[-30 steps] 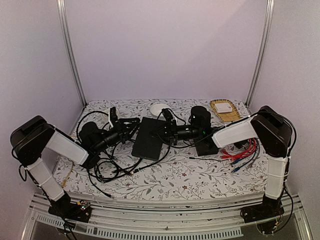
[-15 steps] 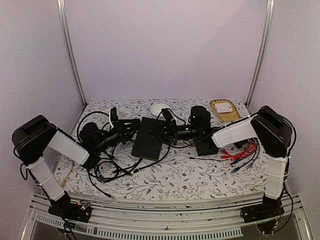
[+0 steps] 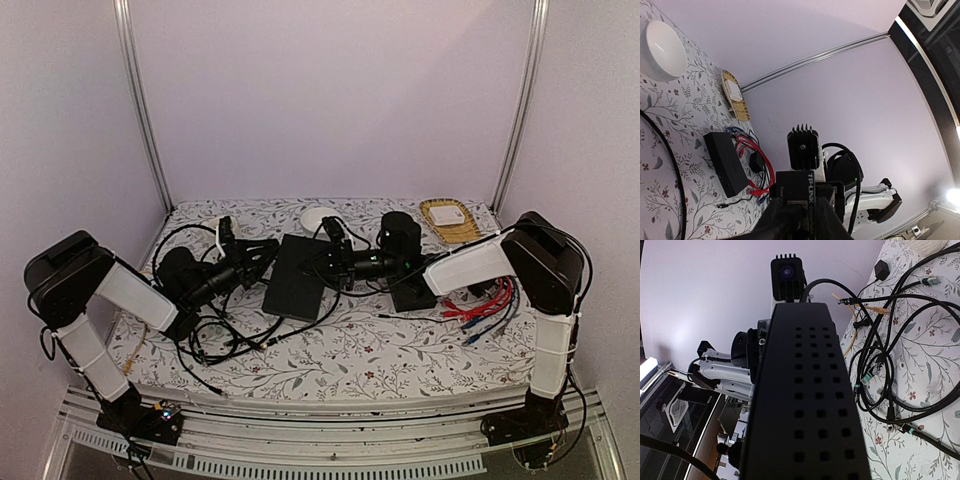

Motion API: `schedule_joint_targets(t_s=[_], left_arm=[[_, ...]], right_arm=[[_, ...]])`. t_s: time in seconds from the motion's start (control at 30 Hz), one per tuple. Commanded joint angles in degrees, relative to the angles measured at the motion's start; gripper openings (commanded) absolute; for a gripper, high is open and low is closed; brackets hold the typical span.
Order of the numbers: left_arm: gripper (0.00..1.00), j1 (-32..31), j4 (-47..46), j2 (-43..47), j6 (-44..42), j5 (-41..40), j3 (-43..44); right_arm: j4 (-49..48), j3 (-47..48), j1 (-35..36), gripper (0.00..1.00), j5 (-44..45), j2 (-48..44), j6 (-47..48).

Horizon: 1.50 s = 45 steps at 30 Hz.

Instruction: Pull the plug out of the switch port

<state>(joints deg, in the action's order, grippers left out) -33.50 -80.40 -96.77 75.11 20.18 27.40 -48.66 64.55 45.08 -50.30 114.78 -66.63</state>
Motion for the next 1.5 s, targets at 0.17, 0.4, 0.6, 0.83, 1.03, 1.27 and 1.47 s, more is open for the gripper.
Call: schedule_joint_targets(t_s=[0.17, 0.4, 0.6, 0.83, 1.03, 1.27, 1.47], left_arm=[[0.23, 0.7, -3.7, -1.0, 0.3, 0.4, -0.2], [0.22, 0.7, -1.7, -1.2, -0.5, 1.9, 0.9], [0.19, 0.7, 1.4, -0.5, -2.2, 2.5, 1.5], [0.00, 0.7, 0.3, -1.4, -2.0, 3.2, 2.0], [0.00, 0.7, 0.0, -1.4, -1.7, 2.9, 2.2], [0.00, 0.7, 1.3, 0.7, -0.8, -0.8, 0.5], [0.00, 0.7, 5.1, 5.8, -2.4, -9.3, -3.5]], right_arm=[[-4.0, 2.3, 0.4, 0.02, -1.0, 0.4, -0.3], [-2.9, 2.9, 0.5, 0.01, -1.3, 0.6, 0.0], [-1.6, 3.5, 0.7, 0.02, -1.5, 0.7, 0.7], [-0.4, 3.7, 0.8, 0.02, -2.0, 0.7, 1.2], [2.2, 3.7, 0.7, 0.02, -2.0, 0.1, 2.7], [6.1, 3.4, 0.6, 0.02, -1.8, -0.6, 5.5], [6.1, 1.1, -0.4, 0.02, -1.8, -1.6, 5.8]])
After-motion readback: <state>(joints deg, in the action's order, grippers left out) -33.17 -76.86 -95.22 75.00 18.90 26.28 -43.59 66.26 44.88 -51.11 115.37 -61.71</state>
